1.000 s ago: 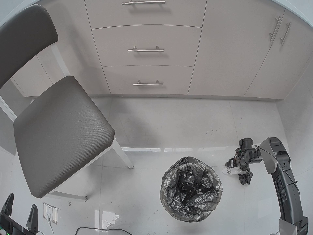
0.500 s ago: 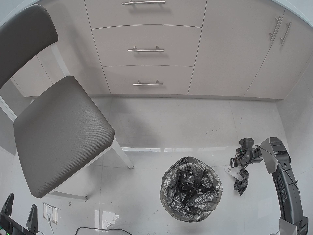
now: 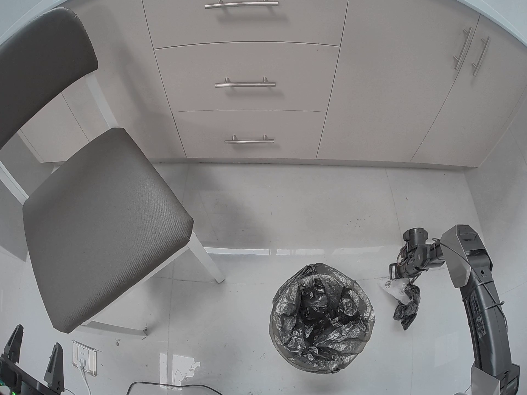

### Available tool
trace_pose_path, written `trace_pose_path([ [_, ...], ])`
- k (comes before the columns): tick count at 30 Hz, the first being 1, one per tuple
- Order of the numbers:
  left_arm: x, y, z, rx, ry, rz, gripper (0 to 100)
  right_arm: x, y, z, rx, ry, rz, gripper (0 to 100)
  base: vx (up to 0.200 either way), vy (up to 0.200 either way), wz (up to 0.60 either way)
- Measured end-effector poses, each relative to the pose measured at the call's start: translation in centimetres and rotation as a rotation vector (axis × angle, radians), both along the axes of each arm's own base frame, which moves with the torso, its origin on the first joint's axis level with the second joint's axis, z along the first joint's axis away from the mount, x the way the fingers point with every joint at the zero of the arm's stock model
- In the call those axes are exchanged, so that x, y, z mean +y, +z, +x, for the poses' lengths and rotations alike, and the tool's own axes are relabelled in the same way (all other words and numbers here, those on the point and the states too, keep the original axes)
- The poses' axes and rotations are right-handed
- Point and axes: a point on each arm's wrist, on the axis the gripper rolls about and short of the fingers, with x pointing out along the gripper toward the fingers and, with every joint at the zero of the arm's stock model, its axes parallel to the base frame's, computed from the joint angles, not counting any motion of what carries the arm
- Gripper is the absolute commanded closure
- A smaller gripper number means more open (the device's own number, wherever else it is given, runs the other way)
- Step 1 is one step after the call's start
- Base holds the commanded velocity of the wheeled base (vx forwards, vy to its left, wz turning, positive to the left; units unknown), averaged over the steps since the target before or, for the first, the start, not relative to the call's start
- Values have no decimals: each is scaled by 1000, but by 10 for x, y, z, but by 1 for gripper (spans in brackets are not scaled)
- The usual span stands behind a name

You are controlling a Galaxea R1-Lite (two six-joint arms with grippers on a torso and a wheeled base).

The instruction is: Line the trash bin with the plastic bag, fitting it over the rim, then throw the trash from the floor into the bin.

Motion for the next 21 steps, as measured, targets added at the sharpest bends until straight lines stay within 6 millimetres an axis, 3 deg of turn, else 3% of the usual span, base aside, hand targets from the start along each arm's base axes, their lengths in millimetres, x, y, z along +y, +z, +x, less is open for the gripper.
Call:
trace_pose_path([
  [10, 0, 0, 0, 0, 0, 3, 0, 0, 52, 13, -92, 0, -11, 100, 0, 0, 0],
  [17, 0, 0, 0, -2, -1, 20, 0, 7, 124, 23, -225, 14, -25, 100, 0, 0, 0],
  [21, 0, 0, 0, -2, 0, 22, 0, 15, 170, 17, -282, 29, -29, 100, 0, 0, 0],
])
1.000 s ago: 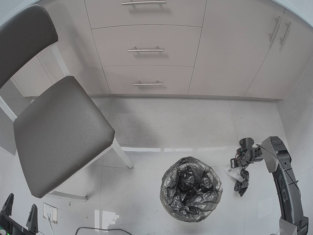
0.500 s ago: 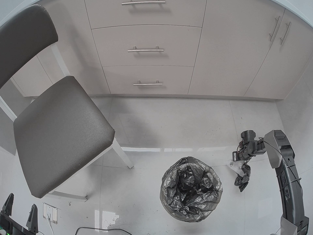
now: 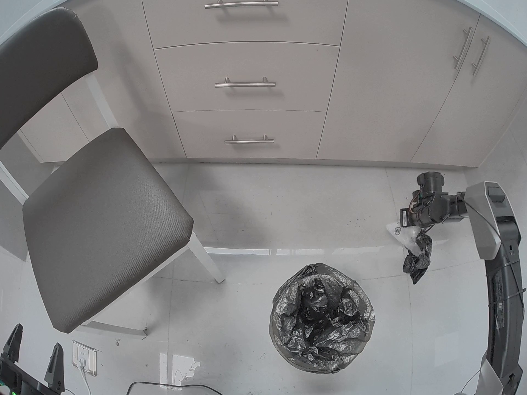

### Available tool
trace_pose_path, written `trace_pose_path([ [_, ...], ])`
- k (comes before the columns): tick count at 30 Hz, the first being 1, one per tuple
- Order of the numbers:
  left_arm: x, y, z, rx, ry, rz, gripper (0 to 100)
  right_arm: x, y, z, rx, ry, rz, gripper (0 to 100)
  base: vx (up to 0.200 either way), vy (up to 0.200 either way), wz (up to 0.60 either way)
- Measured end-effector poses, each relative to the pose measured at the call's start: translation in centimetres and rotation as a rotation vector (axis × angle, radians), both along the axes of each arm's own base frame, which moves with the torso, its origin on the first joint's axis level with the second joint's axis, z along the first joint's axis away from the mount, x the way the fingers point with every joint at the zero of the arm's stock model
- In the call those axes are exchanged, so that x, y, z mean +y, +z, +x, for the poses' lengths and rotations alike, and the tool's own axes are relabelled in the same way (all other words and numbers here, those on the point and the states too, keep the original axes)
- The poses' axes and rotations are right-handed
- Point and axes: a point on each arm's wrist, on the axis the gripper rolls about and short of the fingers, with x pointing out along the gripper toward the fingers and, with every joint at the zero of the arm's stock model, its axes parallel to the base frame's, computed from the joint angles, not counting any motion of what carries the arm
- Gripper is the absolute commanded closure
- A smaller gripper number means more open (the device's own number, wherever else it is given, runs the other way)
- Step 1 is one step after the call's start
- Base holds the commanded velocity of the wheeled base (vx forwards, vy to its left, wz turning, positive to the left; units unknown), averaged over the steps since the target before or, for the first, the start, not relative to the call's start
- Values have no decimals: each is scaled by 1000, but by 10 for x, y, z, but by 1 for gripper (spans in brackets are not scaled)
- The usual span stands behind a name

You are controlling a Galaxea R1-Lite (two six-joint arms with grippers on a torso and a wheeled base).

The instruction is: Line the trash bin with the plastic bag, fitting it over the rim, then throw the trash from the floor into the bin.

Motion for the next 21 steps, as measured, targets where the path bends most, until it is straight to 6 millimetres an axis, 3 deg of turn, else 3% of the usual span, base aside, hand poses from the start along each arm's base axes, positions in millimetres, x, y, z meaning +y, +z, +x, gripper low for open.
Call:
trace_pose_path([
  [6, 0, 0, 0, 0, 0, 1, 0, 18, 65, -27, -52, 31, -2, 100, 0, 0, 0],
  [13, 0, 0, 0, 0, 0, 2, 0, 47, 125, -66, -104, 90, -2, 100, 0, 0, 0],
  [17, 0, 0, 0, 0, -1, 2, 0, 76, 157, -99, -136, 158, 1, 100, 0, 0, 0],
  [21, 0, 0, 0, -1, -1, 2, 0, 106, 178, -129, -157, 235, 5, 100, 0, 0, 0],
])
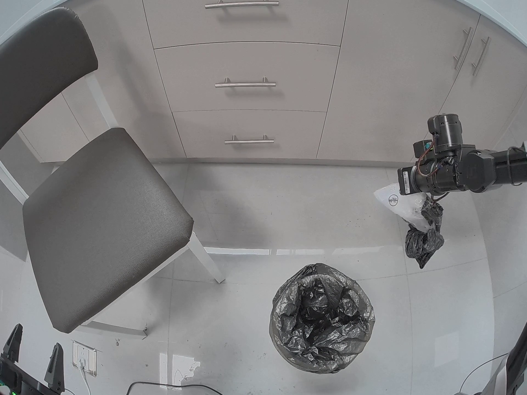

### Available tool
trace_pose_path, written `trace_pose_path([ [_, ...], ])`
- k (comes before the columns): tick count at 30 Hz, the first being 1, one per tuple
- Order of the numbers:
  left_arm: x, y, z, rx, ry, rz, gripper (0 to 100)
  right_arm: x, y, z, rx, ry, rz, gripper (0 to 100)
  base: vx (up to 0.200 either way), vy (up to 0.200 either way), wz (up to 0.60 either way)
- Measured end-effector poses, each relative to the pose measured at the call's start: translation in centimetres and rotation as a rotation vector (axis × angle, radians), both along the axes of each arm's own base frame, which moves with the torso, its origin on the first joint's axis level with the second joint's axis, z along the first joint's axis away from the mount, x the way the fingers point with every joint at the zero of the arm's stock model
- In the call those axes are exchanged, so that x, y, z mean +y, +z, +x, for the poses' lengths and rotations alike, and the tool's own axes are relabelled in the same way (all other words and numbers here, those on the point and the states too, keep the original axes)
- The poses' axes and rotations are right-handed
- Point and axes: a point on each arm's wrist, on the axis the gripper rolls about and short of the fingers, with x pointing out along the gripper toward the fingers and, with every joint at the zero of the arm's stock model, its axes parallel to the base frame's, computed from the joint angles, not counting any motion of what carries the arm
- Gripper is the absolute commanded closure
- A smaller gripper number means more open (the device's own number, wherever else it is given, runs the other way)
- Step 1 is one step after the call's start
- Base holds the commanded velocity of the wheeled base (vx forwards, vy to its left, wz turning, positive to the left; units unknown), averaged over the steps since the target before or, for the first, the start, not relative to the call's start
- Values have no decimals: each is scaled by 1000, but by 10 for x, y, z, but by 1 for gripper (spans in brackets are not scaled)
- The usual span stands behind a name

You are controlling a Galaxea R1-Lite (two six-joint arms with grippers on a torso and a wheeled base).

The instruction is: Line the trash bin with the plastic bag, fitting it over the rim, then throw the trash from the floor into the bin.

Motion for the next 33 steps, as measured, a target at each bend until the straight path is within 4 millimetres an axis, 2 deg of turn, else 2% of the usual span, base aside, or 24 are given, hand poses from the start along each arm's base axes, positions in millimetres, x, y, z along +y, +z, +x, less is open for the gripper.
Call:
trace_pose_path([
  [4, 0, 0, 0, 0, 1, 0, 0, 28, 17, -30, -27, 63, -9, 100, 0, 0, 0],
  [8, 0, 0, 0, 0, 0, 0, 0, 53, 26, -58, -38, 129, -14, 100, 0, 0, 0],
  [16, 0, 0, 0, 0, 0, 0, 0, 84, 33, -96, -44, 223, 17, 100, 0, 0, 0],
  [21, 0, 0, 0, 0, 1, 0, 0, 98, 33, -107, -48, 252, 23, 100, 0, 0, 0],
  [27, 0, 0, 0, 0, 1, 0, 0, 115, 28, -110, -80, 282, 50, 100, 0, 0, 0],
  [33, 0, 0, 0, 0, 0, 0, 0, 132, 6, -106, -73, 308, 50, 100, 0, 0, 0],
])
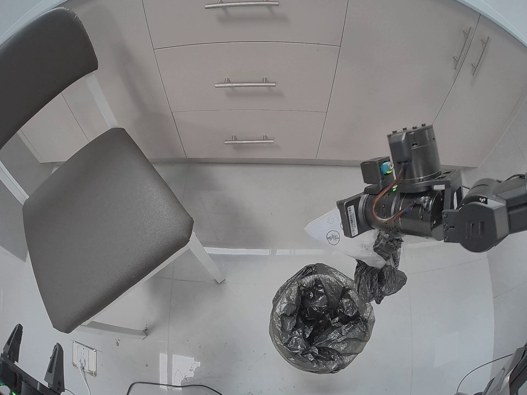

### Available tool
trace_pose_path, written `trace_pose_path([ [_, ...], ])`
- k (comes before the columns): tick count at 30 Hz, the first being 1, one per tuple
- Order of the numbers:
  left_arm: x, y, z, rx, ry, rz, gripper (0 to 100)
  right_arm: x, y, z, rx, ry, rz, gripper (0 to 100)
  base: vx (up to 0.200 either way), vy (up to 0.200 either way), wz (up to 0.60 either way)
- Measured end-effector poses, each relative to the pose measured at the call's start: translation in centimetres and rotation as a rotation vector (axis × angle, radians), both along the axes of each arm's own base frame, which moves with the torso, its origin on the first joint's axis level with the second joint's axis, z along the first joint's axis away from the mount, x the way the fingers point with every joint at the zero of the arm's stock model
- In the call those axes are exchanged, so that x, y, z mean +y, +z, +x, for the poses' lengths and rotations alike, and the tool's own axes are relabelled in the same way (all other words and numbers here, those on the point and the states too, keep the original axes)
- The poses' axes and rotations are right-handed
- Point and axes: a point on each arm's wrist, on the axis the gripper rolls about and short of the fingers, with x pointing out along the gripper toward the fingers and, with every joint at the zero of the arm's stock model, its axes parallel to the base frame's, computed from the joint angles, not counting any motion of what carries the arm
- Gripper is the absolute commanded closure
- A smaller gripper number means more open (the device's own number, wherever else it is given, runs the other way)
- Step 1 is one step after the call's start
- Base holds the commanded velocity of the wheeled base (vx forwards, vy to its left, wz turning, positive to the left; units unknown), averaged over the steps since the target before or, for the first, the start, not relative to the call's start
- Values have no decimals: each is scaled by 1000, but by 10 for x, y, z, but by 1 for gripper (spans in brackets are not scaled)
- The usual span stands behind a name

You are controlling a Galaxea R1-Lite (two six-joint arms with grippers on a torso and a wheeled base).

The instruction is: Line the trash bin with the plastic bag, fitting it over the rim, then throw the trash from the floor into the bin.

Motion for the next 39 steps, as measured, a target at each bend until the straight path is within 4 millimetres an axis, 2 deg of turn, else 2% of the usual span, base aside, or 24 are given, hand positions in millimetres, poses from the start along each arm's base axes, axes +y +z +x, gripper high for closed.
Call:
trace_pose_path([
  [14, 0, 0, 0, 0, 0, 0, 0, 31, -50, 7, 43, 29, -53, 100, 0, 0, 0],
  [23, 0, 0, 0, 0, 1, 0, 0, 41, -78, 15, 85, 35, -97, 100, 0, 0, 0],
  [39, 0, 0, 0, 0, 0, 0, 0, 56, -110, 18, 116, 62, -128, 100, 0, 0, 0],
])
